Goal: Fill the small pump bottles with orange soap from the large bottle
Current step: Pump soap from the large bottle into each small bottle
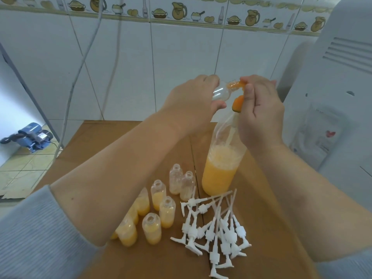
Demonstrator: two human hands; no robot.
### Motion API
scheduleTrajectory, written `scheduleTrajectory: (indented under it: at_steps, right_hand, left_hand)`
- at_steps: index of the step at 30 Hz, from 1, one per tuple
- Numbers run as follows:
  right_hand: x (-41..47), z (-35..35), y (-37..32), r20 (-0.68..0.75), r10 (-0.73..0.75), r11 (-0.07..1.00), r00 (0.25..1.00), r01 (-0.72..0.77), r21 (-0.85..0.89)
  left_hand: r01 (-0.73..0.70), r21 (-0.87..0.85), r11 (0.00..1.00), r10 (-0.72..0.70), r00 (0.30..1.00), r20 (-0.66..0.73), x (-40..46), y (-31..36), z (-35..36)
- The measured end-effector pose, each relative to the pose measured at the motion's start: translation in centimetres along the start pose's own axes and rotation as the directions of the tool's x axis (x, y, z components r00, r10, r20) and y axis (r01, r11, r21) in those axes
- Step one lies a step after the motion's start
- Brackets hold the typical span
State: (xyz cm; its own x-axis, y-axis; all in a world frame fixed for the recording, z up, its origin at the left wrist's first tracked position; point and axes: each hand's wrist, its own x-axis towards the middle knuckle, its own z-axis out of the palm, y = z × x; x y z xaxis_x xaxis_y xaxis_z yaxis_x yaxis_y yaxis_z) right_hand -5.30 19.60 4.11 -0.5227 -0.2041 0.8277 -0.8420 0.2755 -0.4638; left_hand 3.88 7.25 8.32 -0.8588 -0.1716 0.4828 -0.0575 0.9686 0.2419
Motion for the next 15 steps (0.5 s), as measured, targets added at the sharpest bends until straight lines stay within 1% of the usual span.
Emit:
scheduleTrajectory:
  at_steps: [3,7,11,13,15]
  right_hand:
    - [0.2,-0.2,0.0,-0.028,-0.032,0.999,0.999,0.032,0.004]
    - [-0.7,0.4,0.6,-0.059,-0.039,0.999,0.997,0.039,-0.008]
    - [-1.1,0.2,0.6,-0.015,-0.01,1.0,1.0,0.01,-0.008]
    - [-0.7,-0.1,0.3,0.025,-0.008,1.0,1.0,0.008,-0.011]
    - [-0.2,-0.4,0.0,0.036,-0.033,0.999,0.999,0.033,-0.004]
  left_hand:
    - [-0.02,0.003,1.0,0.02,0.999,-0.029,0.1,0.3,-0.2]
    - [-0.012,-0.025,1.0,0.012,1.0,-0.023,-0.3,0.4,0.5]
    - [0.01,-0.006,1.0,-0.01,1.0,0.025,-0.2,0.3,0.6]
    - [0.006,0.018,1.0,-0.006,1.0,0.017,0.0,0.2,0.1]
    - [0.004,0.021,1.0,-0.004,1.0,-0.006,0.2,0.2,-0.4]
